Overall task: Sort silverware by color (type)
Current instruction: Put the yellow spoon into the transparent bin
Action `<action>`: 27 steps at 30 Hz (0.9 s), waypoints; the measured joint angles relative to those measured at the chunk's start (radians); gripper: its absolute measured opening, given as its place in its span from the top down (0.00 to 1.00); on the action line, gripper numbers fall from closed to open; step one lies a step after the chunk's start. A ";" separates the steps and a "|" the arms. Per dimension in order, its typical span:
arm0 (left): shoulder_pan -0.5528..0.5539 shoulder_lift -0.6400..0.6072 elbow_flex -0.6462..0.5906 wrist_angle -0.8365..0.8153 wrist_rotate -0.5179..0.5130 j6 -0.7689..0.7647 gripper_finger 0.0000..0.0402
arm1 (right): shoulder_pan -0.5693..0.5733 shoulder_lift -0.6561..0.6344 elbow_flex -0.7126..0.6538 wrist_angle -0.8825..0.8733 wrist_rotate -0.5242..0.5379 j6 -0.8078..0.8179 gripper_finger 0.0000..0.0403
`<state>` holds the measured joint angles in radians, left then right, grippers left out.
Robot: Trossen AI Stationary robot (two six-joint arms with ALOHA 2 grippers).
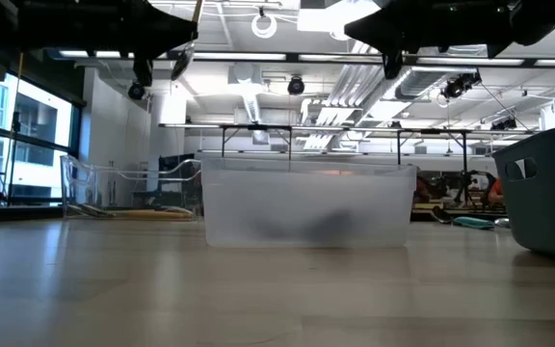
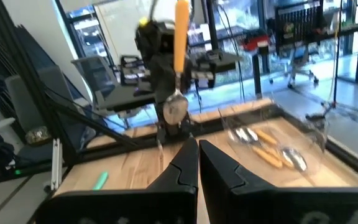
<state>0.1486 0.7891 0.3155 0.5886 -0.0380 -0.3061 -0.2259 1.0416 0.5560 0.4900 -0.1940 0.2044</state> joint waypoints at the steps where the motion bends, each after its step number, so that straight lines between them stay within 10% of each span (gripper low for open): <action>1: 0.004 0.000 -0.005 0.013 0.001 -0.005 0.97 | 0.003 0.000 0.000 0.012 0.000 -0.004 1.00; 27: 0.000 -0.001 -0.006 0.007 0.002 0.010 0.97 | 0.005 0.000 0.000 0.023 0.000 -0.053 1.00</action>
<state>0.1482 0.7883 0.3092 0.5961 -0.0364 -0.2961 -0.2207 1.0416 0.5560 0.5129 -0.1940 0.1518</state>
